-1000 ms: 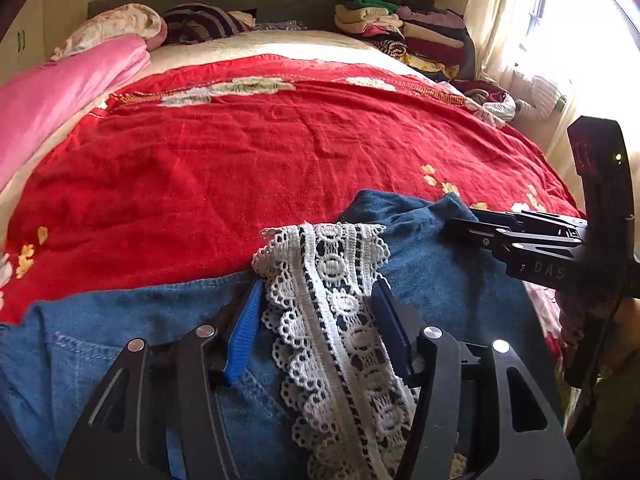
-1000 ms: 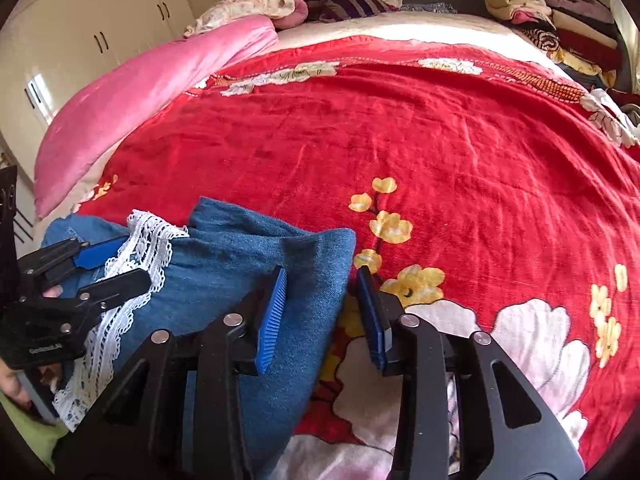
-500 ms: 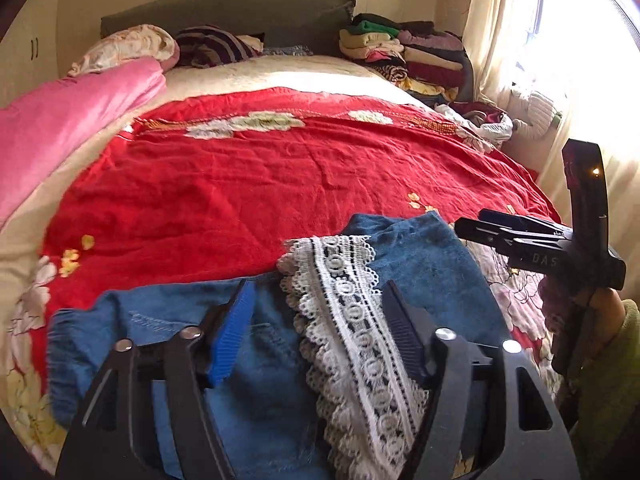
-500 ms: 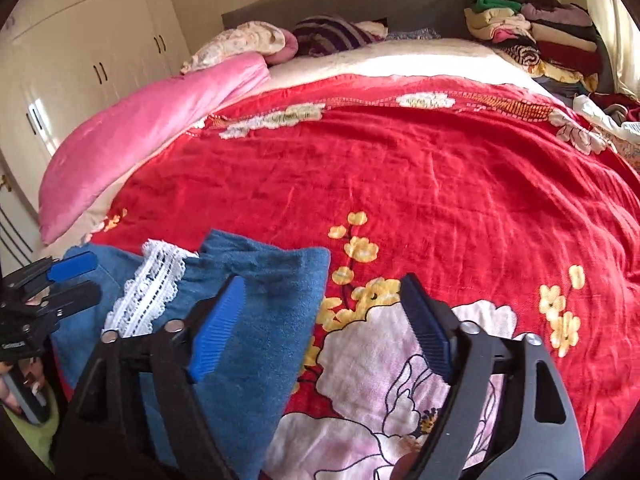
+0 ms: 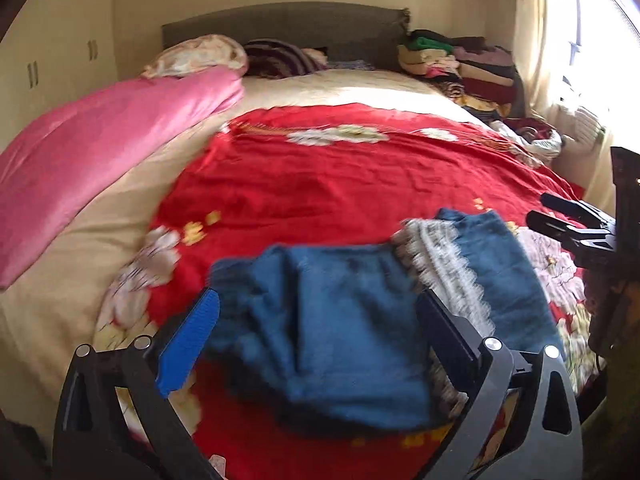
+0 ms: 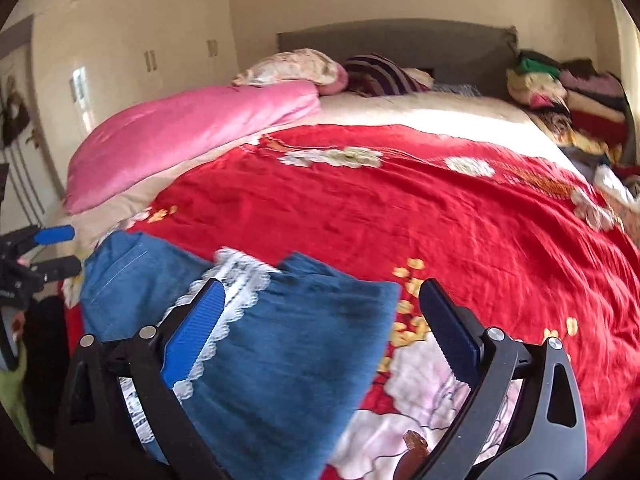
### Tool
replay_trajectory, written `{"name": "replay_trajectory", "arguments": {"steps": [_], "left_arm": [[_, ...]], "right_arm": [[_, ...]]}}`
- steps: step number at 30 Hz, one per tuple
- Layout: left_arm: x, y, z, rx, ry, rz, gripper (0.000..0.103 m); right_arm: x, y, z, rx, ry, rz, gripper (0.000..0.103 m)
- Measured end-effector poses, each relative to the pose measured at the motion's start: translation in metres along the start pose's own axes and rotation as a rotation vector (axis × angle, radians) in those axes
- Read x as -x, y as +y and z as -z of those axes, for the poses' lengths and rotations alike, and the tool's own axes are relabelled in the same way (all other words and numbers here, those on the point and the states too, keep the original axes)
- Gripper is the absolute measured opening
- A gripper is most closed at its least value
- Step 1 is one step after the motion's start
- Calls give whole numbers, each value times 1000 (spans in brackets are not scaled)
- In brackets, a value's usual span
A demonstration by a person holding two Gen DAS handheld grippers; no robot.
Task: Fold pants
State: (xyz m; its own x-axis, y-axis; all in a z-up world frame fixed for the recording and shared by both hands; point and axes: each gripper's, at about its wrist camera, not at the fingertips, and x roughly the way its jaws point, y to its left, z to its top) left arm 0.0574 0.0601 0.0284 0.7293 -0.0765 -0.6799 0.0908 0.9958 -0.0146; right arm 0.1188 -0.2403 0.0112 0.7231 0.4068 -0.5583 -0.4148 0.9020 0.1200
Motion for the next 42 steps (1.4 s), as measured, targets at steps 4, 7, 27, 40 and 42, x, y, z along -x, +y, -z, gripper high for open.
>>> {"name": "replay_trajectory", "arguments": {"steps": [4, 7, 27, 40, 42], "left_arm": [[11, 27, 15, 43, 19, -37, 98], [13, 42, 24, 77, 45, -34, 98], [-1, 61, 68, 244, 114, 252, 97], [-29, 62, 77, 319, 159, 375, 42], [-36, 60, 78, 317, 172, 382, 40]], "right_arm": [[1, 19, -1, 34, 16, -52, 94], [-1, 36, -6, 54, 50, -74, 94], [-65, 176, -62, 221, 251, -295, 94], [-140, 227, -66, 304, 431, -388, 94], [-151, 233, -64, 306, 455, -400, 94]]}}
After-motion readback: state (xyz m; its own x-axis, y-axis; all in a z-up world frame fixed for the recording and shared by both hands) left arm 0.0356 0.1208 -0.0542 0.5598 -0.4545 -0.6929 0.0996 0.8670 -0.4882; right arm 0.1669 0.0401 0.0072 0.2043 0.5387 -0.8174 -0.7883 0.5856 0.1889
